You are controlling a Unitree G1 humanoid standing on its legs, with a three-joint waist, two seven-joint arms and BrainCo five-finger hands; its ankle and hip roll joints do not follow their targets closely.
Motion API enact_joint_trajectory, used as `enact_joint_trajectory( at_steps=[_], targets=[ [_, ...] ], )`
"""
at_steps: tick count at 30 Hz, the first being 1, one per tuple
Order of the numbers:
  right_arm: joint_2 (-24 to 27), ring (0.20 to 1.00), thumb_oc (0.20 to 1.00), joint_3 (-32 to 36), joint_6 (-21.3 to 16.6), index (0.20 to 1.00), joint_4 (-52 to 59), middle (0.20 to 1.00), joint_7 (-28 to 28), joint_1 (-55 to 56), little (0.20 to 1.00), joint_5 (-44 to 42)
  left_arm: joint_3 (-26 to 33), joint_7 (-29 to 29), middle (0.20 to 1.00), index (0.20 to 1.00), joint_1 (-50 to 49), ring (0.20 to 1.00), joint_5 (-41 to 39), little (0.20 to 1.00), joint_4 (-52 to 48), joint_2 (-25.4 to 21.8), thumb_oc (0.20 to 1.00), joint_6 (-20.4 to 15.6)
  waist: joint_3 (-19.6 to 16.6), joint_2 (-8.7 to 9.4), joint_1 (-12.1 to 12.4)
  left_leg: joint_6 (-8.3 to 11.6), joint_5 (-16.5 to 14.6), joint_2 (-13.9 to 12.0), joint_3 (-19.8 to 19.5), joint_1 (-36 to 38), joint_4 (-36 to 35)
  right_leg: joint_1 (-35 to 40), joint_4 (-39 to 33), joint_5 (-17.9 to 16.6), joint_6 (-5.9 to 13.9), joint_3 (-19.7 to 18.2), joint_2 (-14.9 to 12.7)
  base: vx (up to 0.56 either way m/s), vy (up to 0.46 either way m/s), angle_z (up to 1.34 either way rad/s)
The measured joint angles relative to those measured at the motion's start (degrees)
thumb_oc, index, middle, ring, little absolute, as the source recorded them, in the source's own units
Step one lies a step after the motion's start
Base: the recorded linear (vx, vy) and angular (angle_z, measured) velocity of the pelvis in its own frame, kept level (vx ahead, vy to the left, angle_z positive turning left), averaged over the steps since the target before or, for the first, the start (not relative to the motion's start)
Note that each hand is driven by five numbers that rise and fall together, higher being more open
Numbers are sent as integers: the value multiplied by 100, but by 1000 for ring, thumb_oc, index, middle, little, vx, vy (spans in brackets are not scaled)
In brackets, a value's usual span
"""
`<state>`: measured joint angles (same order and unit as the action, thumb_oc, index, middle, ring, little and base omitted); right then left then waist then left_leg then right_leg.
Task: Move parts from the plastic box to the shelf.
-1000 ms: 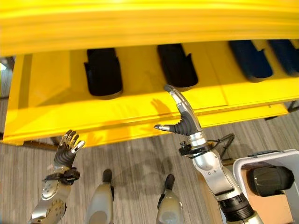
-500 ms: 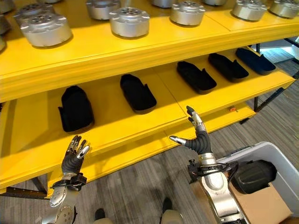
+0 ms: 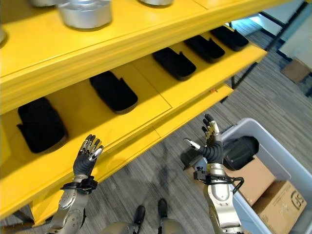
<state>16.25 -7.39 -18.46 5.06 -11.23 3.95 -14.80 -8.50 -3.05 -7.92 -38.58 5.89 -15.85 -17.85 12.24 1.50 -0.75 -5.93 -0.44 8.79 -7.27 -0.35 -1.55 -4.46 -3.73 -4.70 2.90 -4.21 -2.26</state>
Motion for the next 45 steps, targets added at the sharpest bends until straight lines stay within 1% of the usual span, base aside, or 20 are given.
enact_joint_trajectory(
  at_steps=[7,8,9,11,12,15,16,17,18,19,24,30,33,34,35,36,38,41,43,45],
  targets=[
    [10,1000,1000,-1,63,1000,-20,1000,92,-37,1000,-161,-5,-115,1000,1000,73,1000,3,1000,-4,-135,1000,7,11,-34,-254,-26,-19,-136,751,117,-169,-367,296,-68,52,-622,242,0,71,-63],
    [19,1000,1000,6,64,1000,-27,1000,91,-42,1000,-174,15,-116,1000,1000,79,1000,4,1000,-1,-155,1000,13,19,-47,-292,-81,-53,-183,917,113,-143,-459,421,-49,84,-543,280,-6,20,-111],
    [9,1000,1000,0,64,1000,-78,1000,88,-92,1000,-175,40,-120,1000,1000,81,1000,56,1000,-6,-156,1000,12,35,-73,-266,-280,-111,-254,1206,121,-122,-664,809,146,75,-59,253,13,-18,-129],
    [9,1000,1000,-12,109,1000,-216,1000,68,-376,1000,-154,67,-130,1000,1000,71,1000,212,1000,14,-73,1000,23,174,-315,-137,-279,-135,-515,1842,127,-99,-1076,1740,225,126,1490,-442,50,-77,-149],
    [6,1000,1000,-13,123,1000,-216,1000,41,-425,1000,-131,56,-134,1000,1000,91,1000,211,1000,20,-42,1000,29,218,-383,-163,-225,-171,-563,1955,126,-42,-1121,1855,214,185,1844,-923,77,-143,-115],
    [-25,1000,1000,-208,157,1000,-207,1000,-21,-427,1000,54,313,-187,1000,1000,-121,1000,206,1000,31,-57,1000,30,198,-312,-78,-22,-331,-661,2492,138,78,-1096,1248,-166,756,2473,-2274,92,-161,-100],
    [-54,1000,1000,-215,187,1000,-208,1000,-27,-398,1000,52,398,-199,1000,1000,-160,1000,205,1000,56,-47,1000,35,209,-259,-66,32,-347,-686,2509,139,78,-1017,898,-326,969,2337,-2423,110,-160,-57],
    [-54,1000,1000,-215,187,1000,-208,1000,-27,-398,1000,52,398,-199,1000,1000,-160,1000,205,1000,56,-47,1000,35,209,-259,-66,32,-347,-686,2509,139,78,-1017,898,-326,969,2337,-2423,211,-366,13],
    [-62,1000,1000,-214,244,1000,-188,1000,-22,-117,1000,48,453,-198,1000,1000,-140,1000,206,1000,55,-85,1000,98,171,181,-135,399,-269,-759,2350,240,44,-248,288,-392,1080,2218,-2026,265,-481,49],
    [-5,1000,1000,-164,242,1000,-361,1000,-5,-71,1000,51,479,-235,1000,1000,-172,1000,182,1000,176,213,1000,132,112,216,-193,782,-302,-1012,2169,336,6,87,245,-315,756,2379,-1516,251,-494,59],
    [318,1000,1000,294,270,1000,-9,1000,-52,29,1000,39,269,-205,1000,1000,-261,1000,186,1000,3,336,1000,146,-20,-70,-307,991,-48,-1805,1758,117,61,140,-148,-166,170,2441,-585,93,-212,-10],
    [421,1000,1000,265,250,1000,-13,1000,-82,29,1000,39,252,-221,1000,1000,105,1000,212,1000,1,303,1000,130,-16,-203,-455,1166,96,-2011,1643,-191,673,163,-150,12,-40,2448,-382,53,-191,0],
    [404,1000,1000,203,237,1000,-32,1000,-75,-99,1000,37,350,-230,1000,1000,135,1000,205,1000,-10,271,1000,119,178,-107,-280,1355,237,-2133,1089,-1186,2840,68,185,330,-396,2246,-330,35,-120,-31],
    [438,1000,1000,204,237,1000,-15,1000,-75,-156,1000,36,349,-231,1000,1000,52,1000,206,1000,-8,273,1000,115,250,-13,-156,1487,469,-2023,591,-1546,3561,75,204,353,-495,2116,-353,81,-24,-63],
    [451,1000,1000,231,229,1000,23,1000,-82,-228,1000,37,327,-230,1000,1000,-10,1000,206,1000,-2,278,1000,119,299,25,-136,1463,340,-1832,138,-1889,4123,84,191,353,-537,2011,-370,129,56,-55],
    [453,1000,1000,265,204,1000,84,1000,-100,-239,1000,35,309,-230,1000,1000,13,1000,205,1000,-6,283,1000,123,343,58,-154,1417,274,-1725,59,-2072,4184,83,173,358,-560,1975,-377,177,148,-31],
    [391,1000,1000,318,171,1000,36,1000,-163,-255,1000,35,288,-233,1000,1000,122,1000,203,1000,2,285,1000,120,446,172,-162,1316,189,-1864,139,-2169,3039,81,168,433,-486,1857,-340,191,241,-26],
    [345,1000,1000,297,130,1000,-123,1000,-268,-353,1000,35,293,-273,1000,1000,223,1000,200,1000,76,282,1000,120,669,58,3,1414,478,-2865,88,-1785,-166,106,215,493,-263,1323,20,231,401,-100],
    [447,1000,1000,297,124,1000,-129,1000,-283,-285,1000,38,293,-361,1000,1000,228,1000,202,1000,197,324,1000,119,785,-130,37,1533,606,-2979,262,-1681,-215,219,258,532,-63,1027,-21,171,344,-121],
    [582,1000,1000,277,123,1000,-72,1000,-289,-150,1000,38,292,-361,1000,1000,116,1000,204,1000,196,358,1000,105,778,-384,22,1406,637,-2885,523,-1304,-164,422,253,621,166,838,-100,124,245,-85]
  ],
)
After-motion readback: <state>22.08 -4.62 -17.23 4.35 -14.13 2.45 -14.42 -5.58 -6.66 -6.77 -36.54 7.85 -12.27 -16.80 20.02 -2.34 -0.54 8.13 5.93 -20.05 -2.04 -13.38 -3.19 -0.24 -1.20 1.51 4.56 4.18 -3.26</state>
